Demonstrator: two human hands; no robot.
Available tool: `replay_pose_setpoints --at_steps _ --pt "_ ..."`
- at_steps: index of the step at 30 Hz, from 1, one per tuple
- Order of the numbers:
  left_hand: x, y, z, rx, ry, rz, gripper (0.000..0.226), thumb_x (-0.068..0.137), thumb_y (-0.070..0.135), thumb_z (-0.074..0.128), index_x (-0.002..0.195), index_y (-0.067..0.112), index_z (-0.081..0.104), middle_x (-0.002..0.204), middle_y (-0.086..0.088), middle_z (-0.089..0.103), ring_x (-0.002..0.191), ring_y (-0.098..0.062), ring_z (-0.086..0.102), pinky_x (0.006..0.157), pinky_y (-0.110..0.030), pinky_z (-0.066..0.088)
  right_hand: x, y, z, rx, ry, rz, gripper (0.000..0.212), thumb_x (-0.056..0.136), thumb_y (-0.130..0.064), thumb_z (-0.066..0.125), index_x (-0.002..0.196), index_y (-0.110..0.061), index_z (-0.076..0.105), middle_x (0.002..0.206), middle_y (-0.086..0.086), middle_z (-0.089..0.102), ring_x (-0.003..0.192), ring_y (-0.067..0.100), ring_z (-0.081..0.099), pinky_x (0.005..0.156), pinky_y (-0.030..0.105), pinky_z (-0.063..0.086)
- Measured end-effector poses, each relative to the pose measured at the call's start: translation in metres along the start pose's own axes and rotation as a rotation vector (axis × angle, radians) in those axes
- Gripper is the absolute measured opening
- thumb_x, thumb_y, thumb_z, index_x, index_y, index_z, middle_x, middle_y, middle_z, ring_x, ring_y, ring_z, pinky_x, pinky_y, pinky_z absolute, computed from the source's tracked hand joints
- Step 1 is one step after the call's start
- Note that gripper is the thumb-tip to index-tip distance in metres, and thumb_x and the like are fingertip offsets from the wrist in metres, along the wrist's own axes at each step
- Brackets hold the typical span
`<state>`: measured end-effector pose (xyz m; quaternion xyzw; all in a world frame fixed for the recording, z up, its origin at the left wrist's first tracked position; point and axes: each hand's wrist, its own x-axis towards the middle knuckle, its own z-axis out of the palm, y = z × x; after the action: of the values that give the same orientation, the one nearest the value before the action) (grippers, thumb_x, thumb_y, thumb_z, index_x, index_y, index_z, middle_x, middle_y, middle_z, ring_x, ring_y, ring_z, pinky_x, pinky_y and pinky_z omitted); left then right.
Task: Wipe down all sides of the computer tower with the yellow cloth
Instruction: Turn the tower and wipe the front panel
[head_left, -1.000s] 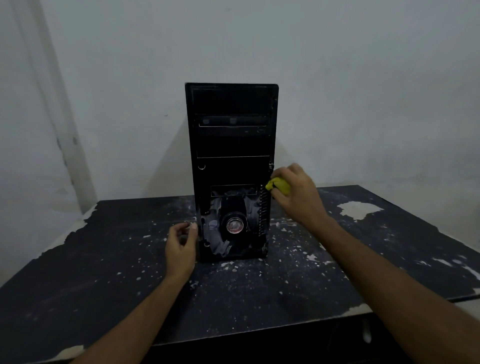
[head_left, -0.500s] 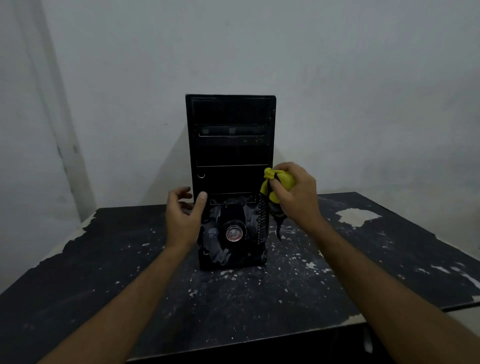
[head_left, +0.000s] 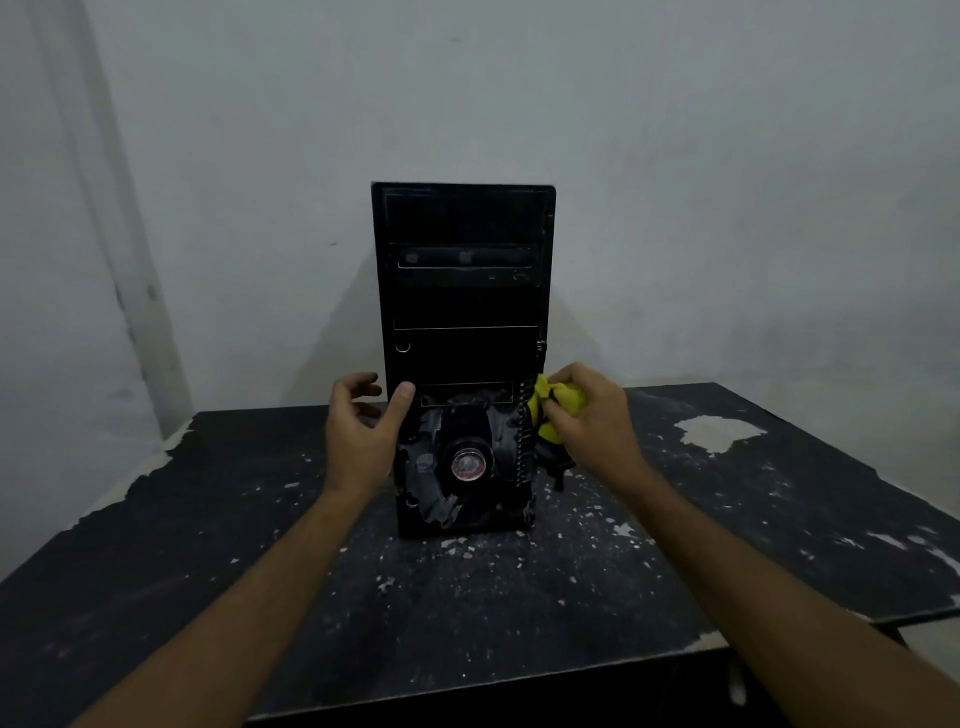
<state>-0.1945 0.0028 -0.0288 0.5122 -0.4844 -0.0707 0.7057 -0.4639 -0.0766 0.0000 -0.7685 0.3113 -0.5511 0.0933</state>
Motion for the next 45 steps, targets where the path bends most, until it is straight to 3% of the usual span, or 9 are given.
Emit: replay_pose_setpoints --at_steps 4,9,14,20,25,30,36,41,45 --pt "0.001 -0.003 0.002 -0.028 0.016 -0.029 0.069 0.08 0.068 0.07 0.125 0.019 0.055 0.116 -0.005 0.061 0.1 -0.028 0.064 0.085 -0.046 0.059 0.006 -0.002 0.002 0.006 0.033 -0.04 0.013 0.085 -0.008 0.07 0.093 -0.014 0.062 0.09 0.001 0.061 0.084 0.019 0.055 0.071 0.035 0.046" --pt "-0.003 -0.006 0.005 -0.047 0.031 -0.061 0.068 0.08 0.068 0.071 0.124 0.019 0.056 0.115 -0.008 0.061 0.102 -0.032 0.062 0.087 -0.045 0.057 -0.033 0.026 0.009 -0.089 -0.194 -0.013 0.016 0.086 -0.009 0.073 0.093 -0.014 0.058 0.091 0.005 0.058 0.08 0.023 0.054 0.068 0.041 0.047" --pt "-0.003 -0.007 0.006 -0.052 0.038 -0.068 0.063 0.084 0.062 0.073 0.124 0.018 0.056 0.115 -0.01 0.061 0.103 -0.029 0.062 0.086 -0.035 0.056 -0.03 0.025 0.011 -0.024 -0.117 -0.011 0.015 0.084 -0.014 0.07 0.092 -0.015 0.057 0.09 0.003 0.058 0.081 0.021 0.054 0.067 0.036 0.044" --pt "-0.006 -0.002 0.01 -0.064 0.052 -0.084 0.053 0.086 0.052 0.072 0.122 0.018 0.056 0.113 -0.009 0.06 0.094 -0.016 0.059 0.081 -0.028 0.052 -0.066 0.045 0.02 -0.161 -0.349 0.06 0.018 0.08 -0.007 0.077 0.09 -0.015 0.063 0.085 -0.008 0.05 0.078 0.015 0.049 0.067 0.031 0.034" --pt "-0.006 -0.006 0.008 -0.075 0.051 -0.09 0.056 0.086 0.054 0.072 0.124 0.016 0.056 0.113 -0.009 0.06 0.096 -0.017 0.059 0.083 -0.028 0.052 -0.058 0.042 0.017 -0.185 -0.276 -0.018 0.019 0.082 -0.008 0.076 0.099 -0.015 0.07 0.092 -0.001 0.055 0.081 0.016 0.053 0.068 0.033 0.042" --pt "-0.01 -0.008 0.011 -0.075 0.034 -0.088 0.053 0.09 0.053 0.068 0.124 0.014 0.056 0.111 -0.006 0.06 0.093 -0.013 0.059 0.083 -0.026 0.052 -0.085 0.051 0.018 -0.333 -0.411 -0.16 0.031 0.093 -0.021 0.069 0.122 -0.01 0.066 0.118 0.012 0.056 0.09 0.031 0.062 0.073 0.043 0.056" --pt "-0.024 -0.013 0.005 -0.04 0.016 -0.061 0.028 0.104 0.039 0.055 0.117 0.015 0.057 0.106 0.002 0.062 0.092 -0.006 0.059 0.08 -0.02 0.049 -0.078 0.051 0.008 -0.425 -0.532 -0.295 0.019 0.09 -0.025 0.067 0.104 -0.011 0.069 0.107 0.011 0.056 0.08 0.028 0.062 0.063 0.039 0.055" --pt "-0.046 -0.045 -0.009 0.066 -0.034 -0.104 0.016 0.108 0.027 0.05 0.118 0.016 0.057 0.107 0.004 0.061 0.091 0.003 0.058 0.079 -0.012 0.045 -0.081 0.051 0.016 -0.36 -0.347 -0.188 0.028 0.084 -0.014 0.079 0.11 -0.01 0.068 0.108 0.013 0.056 0.071 0.03 0.059 0.057 0.033 0.047" --pt "-0.058 -0.059 -0.015 0.117 -0.111 -0.154 0.015 0.108 0.025 0.052 0.121 0.02 0.056 0.111 0.008 0.061 0.096 0.006 0.059 0.08 -0.011 0.046 -0.1 0.057 0.024 -0.369 -0.483 -0.262 0.027 0.085 -0.016 0.077 0.107 -0.014 0.063 0.107 0.011 0.056 0.073 0.028 0.061 0.055 0.033 0.049"
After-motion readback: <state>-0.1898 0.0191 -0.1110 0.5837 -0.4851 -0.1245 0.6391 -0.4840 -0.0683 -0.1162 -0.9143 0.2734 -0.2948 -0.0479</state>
